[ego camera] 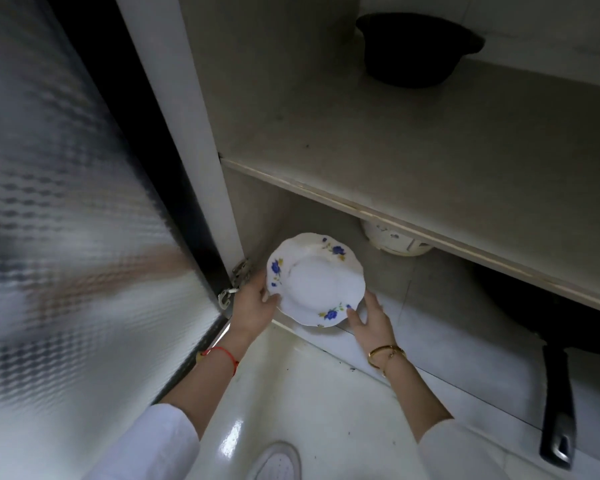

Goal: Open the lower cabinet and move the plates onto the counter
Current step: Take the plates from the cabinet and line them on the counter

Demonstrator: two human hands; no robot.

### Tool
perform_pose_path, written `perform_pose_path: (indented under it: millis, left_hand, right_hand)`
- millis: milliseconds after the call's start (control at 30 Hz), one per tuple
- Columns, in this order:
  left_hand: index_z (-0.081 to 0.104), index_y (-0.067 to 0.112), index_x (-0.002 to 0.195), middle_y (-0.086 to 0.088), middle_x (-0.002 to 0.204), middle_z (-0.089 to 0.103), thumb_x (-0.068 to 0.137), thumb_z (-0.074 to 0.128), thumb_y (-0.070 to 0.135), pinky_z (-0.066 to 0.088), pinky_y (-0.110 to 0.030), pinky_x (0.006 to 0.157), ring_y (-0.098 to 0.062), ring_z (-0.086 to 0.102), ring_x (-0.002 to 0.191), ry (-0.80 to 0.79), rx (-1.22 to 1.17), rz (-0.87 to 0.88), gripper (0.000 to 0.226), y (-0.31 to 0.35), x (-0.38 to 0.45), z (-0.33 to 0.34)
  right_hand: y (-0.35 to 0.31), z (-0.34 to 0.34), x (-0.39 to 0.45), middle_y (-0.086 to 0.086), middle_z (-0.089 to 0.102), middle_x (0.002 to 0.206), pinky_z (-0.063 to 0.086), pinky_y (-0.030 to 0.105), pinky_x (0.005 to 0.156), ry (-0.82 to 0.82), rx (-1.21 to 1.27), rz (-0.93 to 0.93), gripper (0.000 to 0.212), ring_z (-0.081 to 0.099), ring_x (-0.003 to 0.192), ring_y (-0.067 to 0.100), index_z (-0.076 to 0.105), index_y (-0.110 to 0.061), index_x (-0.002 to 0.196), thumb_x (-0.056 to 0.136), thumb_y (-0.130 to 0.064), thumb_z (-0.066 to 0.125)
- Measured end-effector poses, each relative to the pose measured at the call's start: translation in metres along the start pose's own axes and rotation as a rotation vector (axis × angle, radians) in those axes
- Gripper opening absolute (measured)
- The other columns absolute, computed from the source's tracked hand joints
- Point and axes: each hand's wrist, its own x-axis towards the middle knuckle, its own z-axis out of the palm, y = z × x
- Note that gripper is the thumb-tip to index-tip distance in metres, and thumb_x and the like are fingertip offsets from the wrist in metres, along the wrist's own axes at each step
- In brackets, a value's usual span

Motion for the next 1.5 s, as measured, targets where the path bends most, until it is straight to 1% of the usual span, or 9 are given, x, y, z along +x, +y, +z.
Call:
perform_pose_path:
  millis: [167,267,367,533,700,867,1133,1233,1500]
  left_hand:
    - [0.056,0.008,0.133,-0.003,0.130,0.062,0.085,0.062,-0.005,0.040,-0.011,0.095,-0.018,0.058,0.119,0.069,0.013,0.080,0.050,0.022,-0.046,-0.025]
    - [0.057,0.013,0.133,0.001,0.127,0.063,0.084,0.064,-0.001,0.043,-0.016,0.097,-0.015,0.060,0.116,0.079,0.006,0.084,0.051,0.034,-0.074,-0.041]
    - [0.057,0.018,0.134,0.006,0.126,0.064,0.085,0.067,0.004,0.042,-0.006,0.094,-0.005,0.059,0.114,0.081,-0.008,0.082,0.052,0.046,-0.100,-0.056]
    - [0.057,0.016,0.133,0.011,0.125,0.064,0.082,0.066,-0.003,0.042,-0.001,0.086,0.007,0.060,0.109,0.088,-0.134,0.106,0.055,0.075,-0.130,-0.081]
    - [0.056,0.015,0.132,0.038,0.102,0.060,0.080,0.065,-0.009,0.041,0.004,0.076,0.024,0.057,0.093,0.105,-0.153,0.146,0.058,0.106,-0.150,-0.102]
    - [0.056,0.049,0.111,0.046,0.090,0.062,0.079,0.066,-0.005,0.042,0.003,0.075,0.022,0.060,0.092,0.146,-0.127,0.181,0.064,0.132,-0.173,-0.118]
    - [0.058,0.013,0.131,0.005,0.120,0.067,0.079,0.069,-0.004,0.050,-0.020,0.094,0.001,0.064,0.107,0.168,-0.215,0.233,0.056,0.159,-0.193,-0.138]
    - [0.059,0.015,0.130,0.005,0.120,0.068,0.078,0.070,-0.004,0.051,-0.018,0.093,0.004,0.064,0.105,0.185,-0.206,0.268,0.056,0.171,-0.193,-0.142]
    - [0.060,0.023,0.129,0.012,0.120,0.067,0.078,0.073,0.003,0.048,-0.037,0.103,-0.004,0.063,0.113,0.177,-0.234,0.290,0.056,0.181,-0.189,-0.144]
  right_hand:
    - [-0.020,-0.017,-0.046,0.001,0.047,0.141,0.030,0.016,0.100,0.002,0.081,-0.096,0.051,0.040,0.130,0.016,0.039,-0.016,0.142,0.093,-0.011,0.054]
    - [-0.031,-0.026,-0.076,-0.011,0.044,0.136,0.028,0.000,0.091,0.013,0.117,-0.155,0.051,0.038,0.124,0.006,0.039,-0.020,0.140,0.093,-0.010,0.054]
    - [-0.045,-0.035,-0.102,-0.022,0.038,0.134,0.026,0.008,0.098,0.014,0.128,-0.184,0.053,0.035,0.127,0.000,0.037,-0.026,0.142,0.093,-0.012,0.054]
    - [-0.071,-0.054,-0.133,-0.010,0.045,0.143,0.035,0.029,0.108,0.000,0.103,-0.212,0.052,0.040,0.132,0.010,0.037,-0.026,0.142,0.094,-0.017,0.053]
    - [-0.100,-0.075,-0.154,-0.003,0.046,0.144,0.031,0.026,0.108,-0.001,0.062,-0.243,0.046,0.038,0.136,0.019,0.040,-0.025,0.139,0.095,-0.022,0.052]
    - [-0.125,-0.093,-0.174,0.005,0.040,0.150,0.028,0.048,0.115,-0.002,0.059,-0.238,0.048,0.029,0.142,0.028,0.037,-0.026,0.141,0.095,-0.024,0.051]
    - [-0.159,-0.120,-0.204,-0.002,0.044,0.147,0.026,0.040,0.115,0.054,0.051,-0.319,0.048,0.033,0.140,0.027,0.040,-0.025,0.141,0.094,-0.026,0.053]
    - [-0.166,-0.129,-0.209,-0.004,0.052,0.140,0.031,0.024,0.100,0.086,0.052,-0.351,0.046,0.042,0.134,0.021,0.043,-0.024,0.138,0.093,-0.025,0.054]
    - [-0.180,-0.147,-0.213,-0.010,0.055,0.136,0.034,0.020,0.091,0.123,0.082,-0.390,0.047,0.047,0.116,0.003,0.044,-0.027,0.138,0.093,-0.025,0.055]
